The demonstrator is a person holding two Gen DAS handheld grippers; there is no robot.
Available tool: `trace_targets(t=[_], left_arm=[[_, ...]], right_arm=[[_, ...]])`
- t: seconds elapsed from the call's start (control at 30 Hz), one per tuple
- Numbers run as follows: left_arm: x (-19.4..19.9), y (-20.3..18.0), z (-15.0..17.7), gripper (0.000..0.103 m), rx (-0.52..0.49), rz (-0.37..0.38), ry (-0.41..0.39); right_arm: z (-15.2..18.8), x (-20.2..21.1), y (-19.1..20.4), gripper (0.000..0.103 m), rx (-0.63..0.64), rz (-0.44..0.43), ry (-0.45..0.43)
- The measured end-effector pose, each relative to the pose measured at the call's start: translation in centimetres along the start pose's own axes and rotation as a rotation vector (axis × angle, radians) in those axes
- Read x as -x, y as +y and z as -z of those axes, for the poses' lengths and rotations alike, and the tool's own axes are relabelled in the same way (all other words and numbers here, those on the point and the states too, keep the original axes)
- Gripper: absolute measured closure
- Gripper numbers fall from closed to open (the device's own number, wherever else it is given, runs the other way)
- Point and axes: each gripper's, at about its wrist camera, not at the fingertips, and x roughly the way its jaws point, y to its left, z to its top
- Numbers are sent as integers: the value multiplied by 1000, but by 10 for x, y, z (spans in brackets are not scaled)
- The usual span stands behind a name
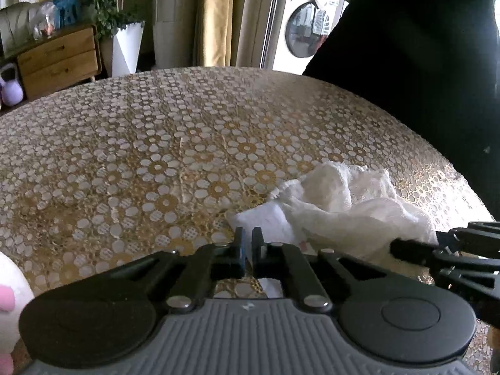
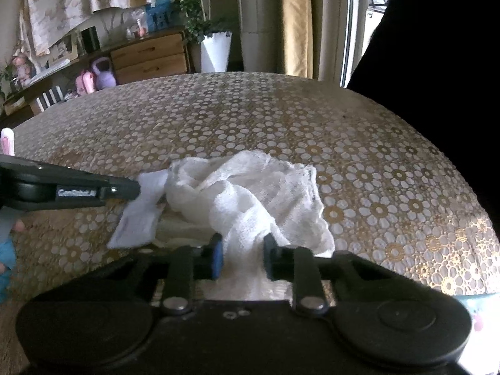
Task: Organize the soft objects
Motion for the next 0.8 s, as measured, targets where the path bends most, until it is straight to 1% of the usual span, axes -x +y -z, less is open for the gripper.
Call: trace_targets(t=[0.1, 0.17, 0.2, 0.33, 0.43, 0.53, 0.57, 0.63, 0.67, 0.7, 0.73, 0.77, 0.8], left_arm=[[6, 0, -1, 100, -2, 15, -8], [9, 1, -1, 100, -6, 49, 1], [11, 0, -1, 100, -11, 50, 4], [12, -5, 1, 100, -25, 68, 30], [11, -11, 4, 99, -38, 59, 47], [6, -17, 6, 96, -42, 63, 73], [4, -20, 7, 92, -47, 58, 80], [2, -27, 9, 77, -59, 42, 92], [1, -29, 10, 59, -62, 37, 94], [2, -30, 11, 37, -64, 40, 91], [2, -32, 12, 30, -66, 42, 84], [3, -34, 13, 27, -69, 41, 75], [3, -36, 13, 27, -76, 42, 72]], right_arm=[[0, 8, 2, 90, -5, 19, -31], [-1, 15, 1, 91, -8, 24, -57], [-1, 18, 0, 91, -11, 21, -64], [-2, 19, -1, 91, -12, 20, -55], [-1, 17, -2, 91, -28, 8, -42], [1, 16, -1, 91, -25, 3, -34], [1, 15, -1, 91, -24, 0, -32], [2, 16, -1, 91, -24, -4, -29], [2, 15, -1, 91, -24, -6, -28], [3, 15, -1, 91, -25, -7, -27], [3, 15, -1, 91, -25, -9, -26], [3, 15, -1, 91, -26, -11, -26], [3, 15, -1, 91, -28, -13, -25]])
